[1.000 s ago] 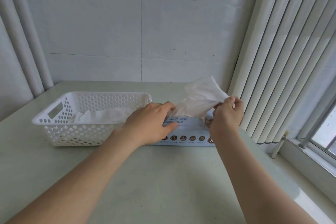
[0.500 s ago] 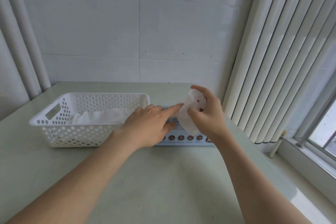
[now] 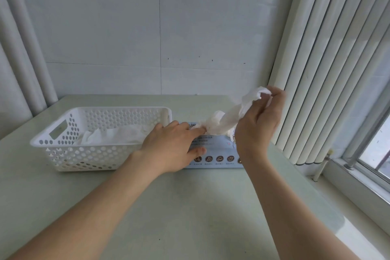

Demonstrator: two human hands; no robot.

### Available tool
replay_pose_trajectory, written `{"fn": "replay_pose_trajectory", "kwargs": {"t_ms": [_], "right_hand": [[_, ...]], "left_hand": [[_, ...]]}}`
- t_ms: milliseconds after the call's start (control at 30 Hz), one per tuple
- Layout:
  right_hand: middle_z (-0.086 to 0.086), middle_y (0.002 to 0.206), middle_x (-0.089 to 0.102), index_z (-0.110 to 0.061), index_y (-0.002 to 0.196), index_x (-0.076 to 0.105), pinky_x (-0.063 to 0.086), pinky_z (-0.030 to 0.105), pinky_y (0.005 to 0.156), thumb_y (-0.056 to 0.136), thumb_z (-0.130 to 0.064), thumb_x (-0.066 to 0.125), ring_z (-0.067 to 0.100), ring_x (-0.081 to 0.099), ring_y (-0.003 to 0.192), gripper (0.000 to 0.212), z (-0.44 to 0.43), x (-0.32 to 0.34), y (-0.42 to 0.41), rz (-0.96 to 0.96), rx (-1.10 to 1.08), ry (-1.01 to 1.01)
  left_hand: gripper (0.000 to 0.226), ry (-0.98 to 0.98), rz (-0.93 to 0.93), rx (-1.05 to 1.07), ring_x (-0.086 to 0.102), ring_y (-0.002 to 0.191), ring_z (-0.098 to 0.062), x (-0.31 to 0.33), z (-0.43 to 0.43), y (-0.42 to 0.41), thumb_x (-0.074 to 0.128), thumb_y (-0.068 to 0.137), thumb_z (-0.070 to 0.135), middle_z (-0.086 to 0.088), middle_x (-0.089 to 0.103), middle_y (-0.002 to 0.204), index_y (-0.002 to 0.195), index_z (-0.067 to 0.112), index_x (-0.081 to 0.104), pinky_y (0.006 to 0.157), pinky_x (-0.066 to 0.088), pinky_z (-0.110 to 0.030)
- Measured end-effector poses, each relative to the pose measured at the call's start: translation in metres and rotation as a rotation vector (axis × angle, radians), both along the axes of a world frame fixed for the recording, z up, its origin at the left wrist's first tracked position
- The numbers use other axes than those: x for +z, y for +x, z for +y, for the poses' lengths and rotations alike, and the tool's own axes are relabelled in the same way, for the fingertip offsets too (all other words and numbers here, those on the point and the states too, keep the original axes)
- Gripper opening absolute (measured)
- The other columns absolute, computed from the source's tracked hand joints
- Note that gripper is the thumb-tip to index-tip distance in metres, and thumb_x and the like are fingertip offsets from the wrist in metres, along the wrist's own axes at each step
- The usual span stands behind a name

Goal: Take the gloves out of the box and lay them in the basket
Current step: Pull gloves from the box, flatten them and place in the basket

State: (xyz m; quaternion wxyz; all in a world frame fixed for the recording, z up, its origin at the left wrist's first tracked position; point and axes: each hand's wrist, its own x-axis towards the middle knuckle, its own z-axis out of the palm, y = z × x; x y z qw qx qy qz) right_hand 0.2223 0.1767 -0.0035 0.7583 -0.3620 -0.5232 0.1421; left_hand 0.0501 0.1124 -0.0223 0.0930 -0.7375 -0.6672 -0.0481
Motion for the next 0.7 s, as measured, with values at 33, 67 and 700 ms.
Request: {"fn": "replay_pose_trajectory", "kwargs": {"t_ms": [33, 67, 700], "right_hand": [[-0.019, 0.083, 0.049, -0.006, 0.116, 0.054, 0.038, 0.011, 0.073, 0.113, -0.014, 0.040, -0.008, 0.050, 0.077, 0.016, -0.001, 0.003, 0.001, 0.009, -0.017, 0.016], [-0.019, 0.082, 0.048, -0.004, 0.117, 0.054, 0.038, 0.010, 0.072, 0.113, -0.013, 0.041, -0.009, 0.050, 0.077, 0.017, -0.002, 0.005, 0.002, 0.003, -0.036, 0.040], [-0.005, 0.049, 0.046, -0.009, 0.078, 0.056, 0.031, 0.027, 0.044, 0.098, -0.031, 0.064, 0.014, 0.036, 0.046, 0.030, -0.029, 0.001, -0.030, -0.319, 0.312, -0.268]], "left_hand": [[0.059, -0.005, 0.003, 0.004, 0.046, 0.131, -0.021, 0.000, 0.000, 0.000, 0.032, 0.102, 0.069, 0.006, 0.053, 0.133, 0.157, 0.049, 0.023, 0.098, 0.039, -0.044], [0.059, -0.009, -0.002, 0.006, 0.046, 0.131, -0.021, 0.000, -0.001, 0.000, 0.032, 0.102, 0.069, 0.006, 0.053, 0.134, 0.157, 0.049, 0.023, 0.098, 0.039, -0.043], [0.042, 0.090, -1.198, -0.129, 0.064, 0.076, -0.013, 0.059, -0.023, -0.004, 0.041, 0.096, 0.027, -0.014, 0.073, 0.086, 0.094, -0.004, 0.069, 0.076, 0.051, -0.032]]}}
